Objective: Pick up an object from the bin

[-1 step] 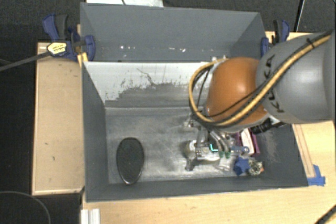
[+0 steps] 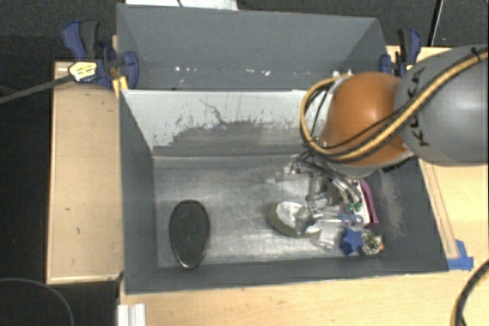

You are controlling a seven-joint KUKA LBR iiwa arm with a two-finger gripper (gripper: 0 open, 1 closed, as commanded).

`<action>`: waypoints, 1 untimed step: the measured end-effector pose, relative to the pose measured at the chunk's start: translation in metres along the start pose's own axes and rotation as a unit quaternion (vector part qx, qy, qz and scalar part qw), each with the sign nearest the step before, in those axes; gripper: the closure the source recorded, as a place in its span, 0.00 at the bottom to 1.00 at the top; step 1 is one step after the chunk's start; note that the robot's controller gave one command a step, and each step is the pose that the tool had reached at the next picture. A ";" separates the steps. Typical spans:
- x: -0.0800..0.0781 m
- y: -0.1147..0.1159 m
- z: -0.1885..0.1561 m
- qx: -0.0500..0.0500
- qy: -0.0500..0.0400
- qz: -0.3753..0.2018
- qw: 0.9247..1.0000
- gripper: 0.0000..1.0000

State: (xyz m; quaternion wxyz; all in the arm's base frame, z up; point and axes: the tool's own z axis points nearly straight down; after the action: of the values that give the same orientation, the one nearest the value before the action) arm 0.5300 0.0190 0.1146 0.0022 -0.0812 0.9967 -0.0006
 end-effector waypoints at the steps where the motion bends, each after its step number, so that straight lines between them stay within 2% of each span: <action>1: -0.030 -0.081 0.035 -0.001 0.000 -0.003 1.000 0.00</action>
Offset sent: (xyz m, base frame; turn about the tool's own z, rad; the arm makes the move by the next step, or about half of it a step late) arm 0.0414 -0.0718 -0.0343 -0.0135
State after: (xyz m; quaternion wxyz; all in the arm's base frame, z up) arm 0.5729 -0.0558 0.0796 0.0025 -0.0840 0.9965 0.0004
